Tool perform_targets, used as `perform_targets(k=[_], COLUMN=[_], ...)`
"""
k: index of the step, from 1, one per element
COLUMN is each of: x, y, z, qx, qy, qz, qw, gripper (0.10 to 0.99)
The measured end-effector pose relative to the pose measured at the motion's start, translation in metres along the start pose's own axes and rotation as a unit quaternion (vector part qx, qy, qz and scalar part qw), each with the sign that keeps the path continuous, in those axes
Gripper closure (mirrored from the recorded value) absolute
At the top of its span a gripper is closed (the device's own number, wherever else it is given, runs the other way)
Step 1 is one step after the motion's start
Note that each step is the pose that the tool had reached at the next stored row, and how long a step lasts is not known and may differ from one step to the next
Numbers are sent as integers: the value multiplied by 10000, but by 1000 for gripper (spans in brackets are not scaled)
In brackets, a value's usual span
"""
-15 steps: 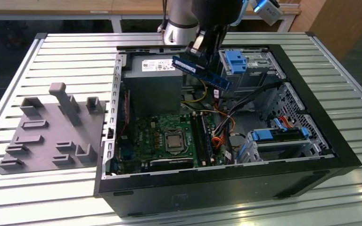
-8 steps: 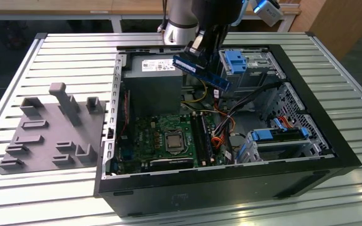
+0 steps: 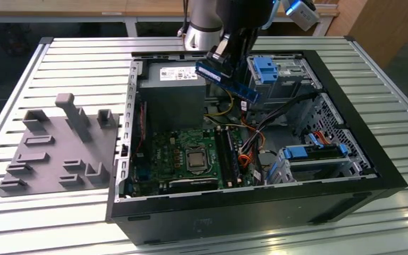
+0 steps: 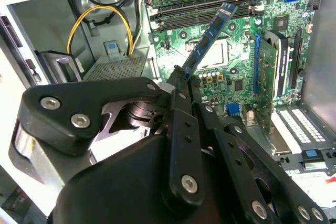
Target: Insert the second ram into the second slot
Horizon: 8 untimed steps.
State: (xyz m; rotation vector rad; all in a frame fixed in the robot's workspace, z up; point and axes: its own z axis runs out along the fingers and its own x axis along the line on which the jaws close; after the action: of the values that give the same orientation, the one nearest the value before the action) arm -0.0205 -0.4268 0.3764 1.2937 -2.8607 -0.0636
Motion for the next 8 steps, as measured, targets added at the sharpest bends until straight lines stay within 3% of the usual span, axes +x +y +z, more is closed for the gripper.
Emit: perform_targets(k=[8], x=[0], y=[0], z=[0], qx=[4], qy=[-7], qz=[209], qw=[9998], gripper=[949])
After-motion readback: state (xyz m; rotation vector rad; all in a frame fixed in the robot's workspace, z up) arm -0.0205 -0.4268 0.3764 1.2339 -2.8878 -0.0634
